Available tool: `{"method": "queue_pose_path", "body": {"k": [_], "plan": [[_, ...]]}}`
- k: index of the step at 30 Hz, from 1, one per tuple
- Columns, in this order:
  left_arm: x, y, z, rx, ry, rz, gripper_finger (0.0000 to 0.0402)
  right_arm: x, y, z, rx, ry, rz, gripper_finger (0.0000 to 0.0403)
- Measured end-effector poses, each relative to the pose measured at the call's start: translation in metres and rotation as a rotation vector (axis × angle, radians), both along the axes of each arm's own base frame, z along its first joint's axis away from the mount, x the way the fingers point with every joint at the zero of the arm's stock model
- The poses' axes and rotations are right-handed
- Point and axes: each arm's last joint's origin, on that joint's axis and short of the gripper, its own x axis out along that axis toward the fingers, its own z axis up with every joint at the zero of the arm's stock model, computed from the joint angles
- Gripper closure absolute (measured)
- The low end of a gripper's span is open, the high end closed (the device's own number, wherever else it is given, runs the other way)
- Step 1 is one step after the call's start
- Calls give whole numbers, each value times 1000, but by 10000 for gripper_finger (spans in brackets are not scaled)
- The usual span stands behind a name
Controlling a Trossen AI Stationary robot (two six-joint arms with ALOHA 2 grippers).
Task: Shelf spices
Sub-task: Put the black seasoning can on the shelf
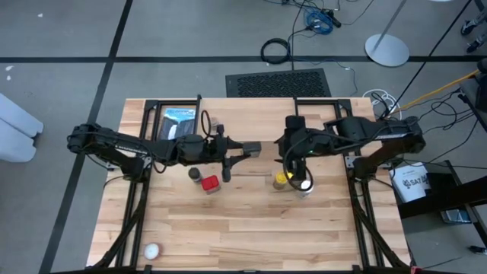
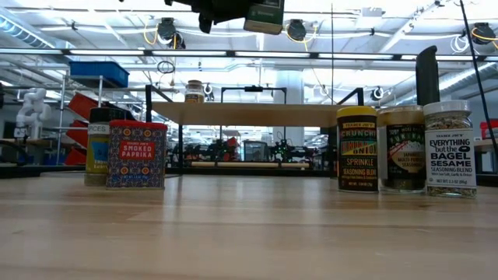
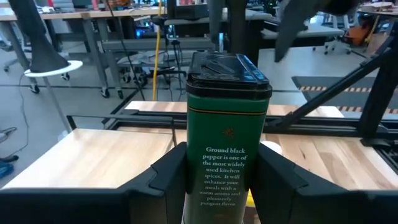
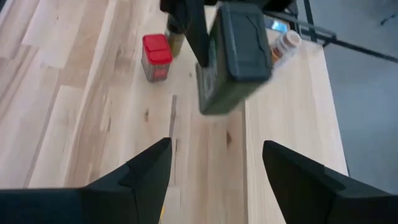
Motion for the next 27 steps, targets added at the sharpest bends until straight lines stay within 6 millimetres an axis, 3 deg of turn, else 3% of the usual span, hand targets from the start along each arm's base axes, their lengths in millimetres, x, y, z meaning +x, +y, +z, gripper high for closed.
{"method": "queue_pose_path", "body": {"k": [9,16,27], "plan": [[0,5,1,-5,-11,-12,253,-13,-2,10,9,-44,3,163],[1,7,8,-56,-87,-83,253,1,-1,5,-2,-125,93,163],[2,19,6,-34,-74,-65,253,12,-25,-5,23,-142,72,163]]}}
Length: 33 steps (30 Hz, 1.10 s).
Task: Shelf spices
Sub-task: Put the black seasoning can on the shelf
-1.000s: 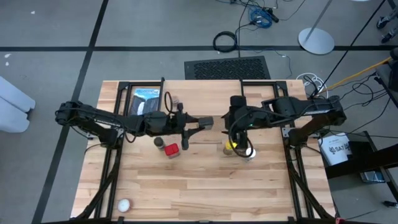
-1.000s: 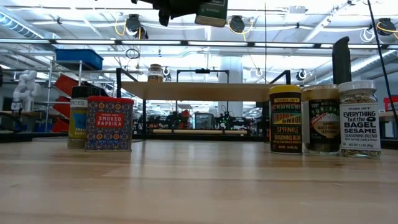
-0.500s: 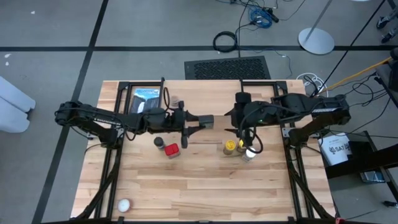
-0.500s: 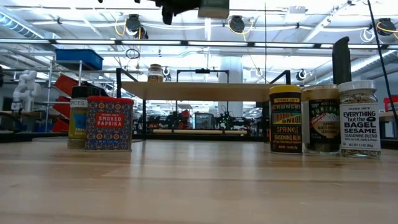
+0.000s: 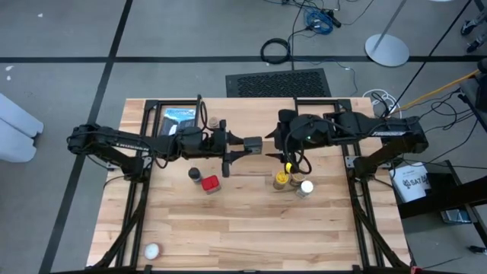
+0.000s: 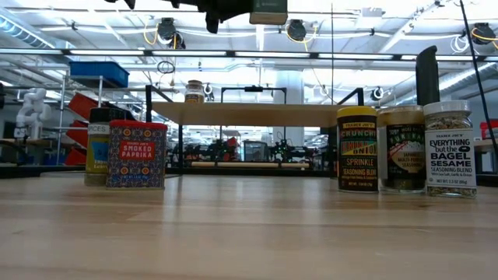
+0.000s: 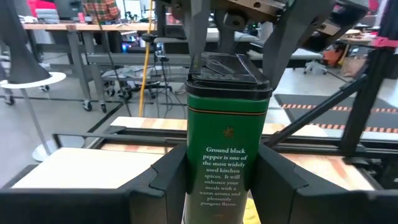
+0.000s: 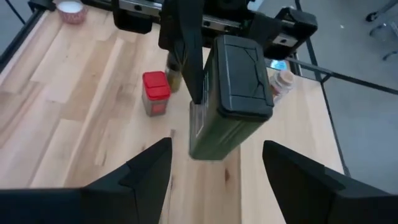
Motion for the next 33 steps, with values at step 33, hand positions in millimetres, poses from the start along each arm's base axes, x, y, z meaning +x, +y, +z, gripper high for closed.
{"method": "queue_pose_path", "body": {"k": [33], "plan": [[21,44,-32,43,30,60,253,-6,-61,-4,98,44,-11,163]]}}
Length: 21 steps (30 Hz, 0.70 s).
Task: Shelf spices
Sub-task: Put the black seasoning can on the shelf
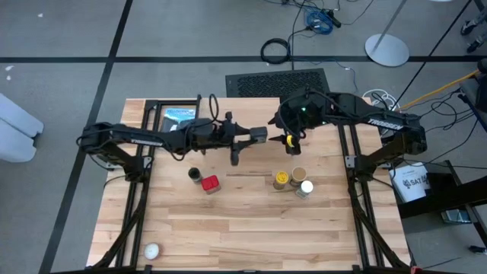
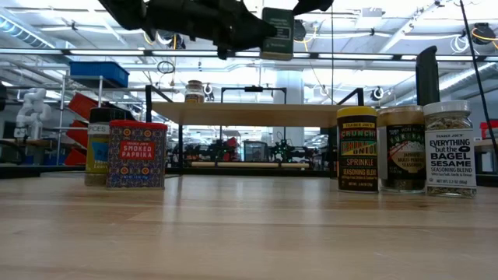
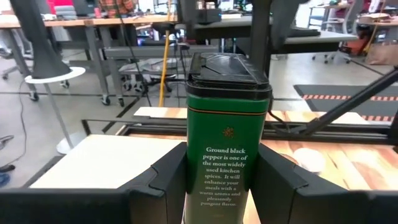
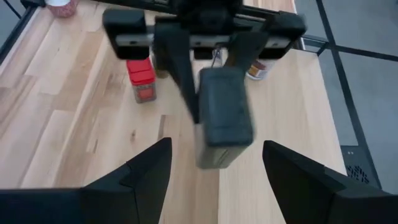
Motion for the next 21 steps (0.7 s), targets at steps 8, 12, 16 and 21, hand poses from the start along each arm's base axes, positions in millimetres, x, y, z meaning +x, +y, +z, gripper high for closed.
{"method": "queue_pose_path", "body": {"k": [8,12,16,21], "plan": [[3,1,-4,2,-6,-2,253,6,0,-5,19,18,17,161],[4,-1,-2,7,-20,-43,253,17,-5,-15,12,51,20,150],[4,-1,-2,8,-16,-55,253,27,-8,-23,1,64,26,141],[4,0,-3,8,-10,-51,253,30,-9,-22,-24,46,45,146]]}}
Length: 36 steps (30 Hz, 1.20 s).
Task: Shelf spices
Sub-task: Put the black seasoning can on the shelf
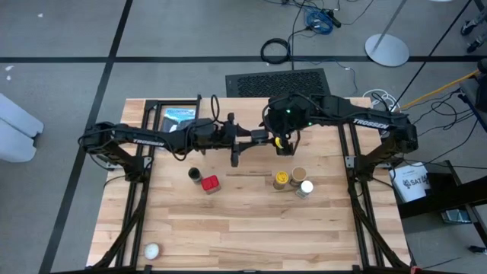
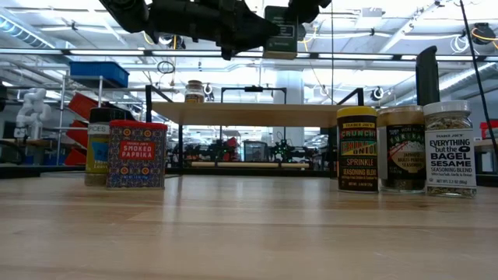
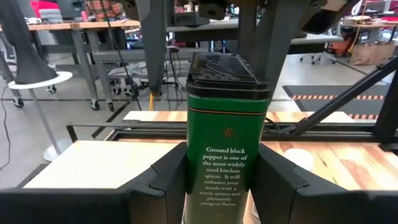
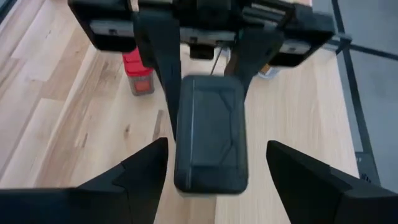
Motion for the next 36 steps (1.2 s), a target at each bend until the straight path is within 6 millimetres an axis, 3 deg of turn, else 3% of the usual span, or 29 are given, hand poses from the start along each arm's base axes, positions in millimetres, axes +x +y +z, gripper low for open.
{"method": "queue_pose_path", "body": {"k": [5,15,24,36], "plan": [[-1,4,0,-1,0,13,253,-1,0,1,-3,-1,2,174],[-1,6,-1,-2,10,17,253,-1,0,1,-4,0,-3,281],[-1,6,-1,-1,10,35,247,-2,-3,1,-10,0,-6,269],[-2,11,0,8,2,199,135,-7,-25,0,-22,10,-68,273]]}}
